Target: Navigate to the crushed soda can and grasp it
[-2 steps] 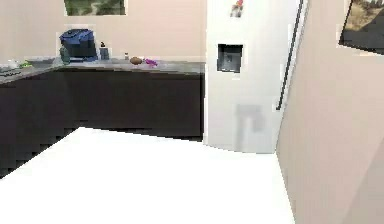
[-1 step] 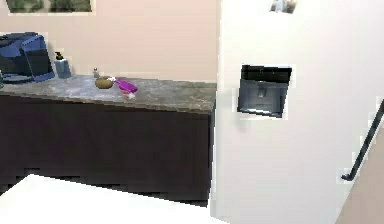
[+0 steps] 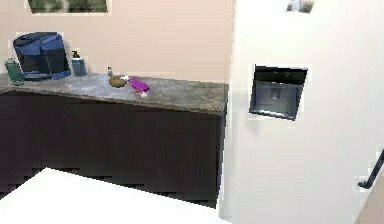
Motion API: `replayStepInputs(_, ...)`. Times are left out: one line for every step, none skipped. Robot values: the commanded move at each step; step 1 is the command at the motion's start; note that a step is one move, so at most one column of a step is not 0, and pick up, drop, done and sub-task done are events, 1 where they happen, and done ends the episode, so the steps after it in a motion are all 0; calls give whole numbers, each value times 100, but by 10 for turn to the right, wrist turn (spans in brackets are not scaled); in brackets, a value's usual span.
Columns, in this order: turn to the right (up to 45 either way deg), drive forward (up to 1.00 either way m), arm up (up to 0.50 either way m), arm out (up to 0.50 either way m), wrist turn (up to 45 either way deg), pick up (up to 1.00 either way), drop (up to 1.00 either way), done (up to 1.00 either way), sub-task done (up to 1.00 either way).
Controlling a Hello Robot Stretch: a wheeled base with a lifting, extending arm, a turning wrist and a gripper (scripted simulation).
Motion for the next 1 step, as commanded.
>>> replayStepInputs(0,55,0,0,0,0,0,0,0)
